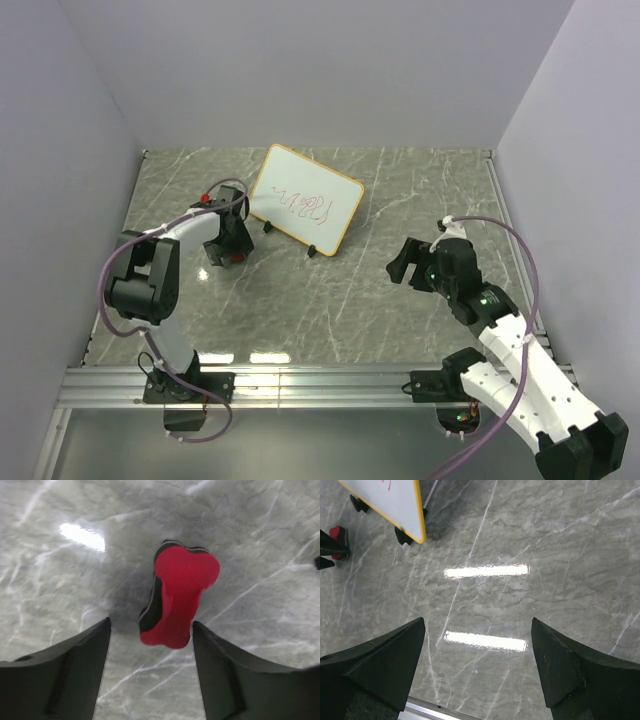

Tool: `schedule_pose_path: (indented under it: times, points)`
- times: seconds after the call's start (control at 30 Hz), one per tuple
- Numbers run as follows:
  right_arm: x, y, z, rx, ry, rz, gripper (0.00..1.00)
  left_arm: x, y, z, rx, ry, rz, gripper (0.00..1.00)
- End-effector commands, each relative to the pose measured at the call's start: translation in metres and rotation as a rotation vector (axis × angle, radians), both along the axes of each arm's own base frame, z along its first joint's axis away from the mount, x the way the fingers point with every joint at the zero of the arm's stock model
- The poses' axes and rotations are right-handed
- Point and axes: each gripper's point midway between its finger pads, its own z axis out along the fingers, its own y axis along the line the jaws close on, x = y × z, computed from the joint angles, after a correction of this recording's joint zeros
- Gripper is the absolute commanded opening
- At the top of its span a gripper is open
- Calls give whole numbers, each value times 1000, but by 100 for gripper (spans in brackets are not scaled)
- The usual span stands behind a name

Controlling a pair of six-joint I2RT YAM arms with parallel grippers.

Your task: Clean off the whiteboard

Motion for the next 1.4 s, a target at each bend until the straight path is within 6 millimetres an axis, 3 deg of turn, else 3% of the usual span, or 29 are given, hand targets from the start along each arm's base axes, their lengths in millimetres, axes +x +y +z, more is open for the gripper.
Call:
schedule_pose_path:
  times: [0.0,0.37,0.43,0.5,0.53,0.57,0.63,0.67,0.7,0.73,0.77,0.8,0.83,0.87,0.9,0.93,0.97,1.0,1.17,1.37]
  points:
    - [15,9,25,25,-51,9,93,17,-7,0,-20,-28,-54,68]
    - [40,14,38,-13,-64,3,92,35,8,-11,-33,-21,-44,54]
    - [47,17,47,-7,-86,12,92,35,8,-16,-44,-8,-49,45]
    - [56,23,46,-11,-74,30,92,34,7,-20,-50,0,-57,17]
    - [65,27,61,1,-107,33,92,34,4,-21,-63,4,-65,3]
    - [72,34,56,3,-81,53,93,33,2,-21,-72,8,-68,0]
    - [89,49,81,43,-115,112,93,34,-3,-13,-95,-8,-68,0]
    - [100,57,71,39,-70,141,93,36,-6,-6,-102,-23,-73,0]
    - [115,62,94,84,-96,164,91,36,-9,6,-110,-42,-74,0]
    - [124,66,95,111,-73,182,89,42,-14,18,-120,-68,-77,0]
    - [141,69,77,136,-4,180,87,44,-20,28,-128,-85,-89,0]
    - [151,72,75,162,14,192,84,42,-25,41,-133,-92,-97,0]
    - [167,71,90,210,-8,214,81,50,-32,57,-143,-128,-100,0]
    - [182,73,71,227,48,208,80,49,-43,70,-151,-148,-123,0]
    - [191,75,69,242,57,216,80,50,-51,79,-160,-161,-136,0]
    - [206,73,82,253,26,219,79,52,-59,94,-170,-178,-137,0]
    - [216,78,67,264,64,238,79,49,-74,102,-186,-185,-167,0]
    - [226,83,79,276,35,264,78,54,-85,117,-204,-215,-182,0]
    - [252,99,55,303,91,315,72,47,-143,147,-248,-245,-274,0]
    - [245,111,33,341,134,351,65,55,-191,154,-263,-240,-351,0]
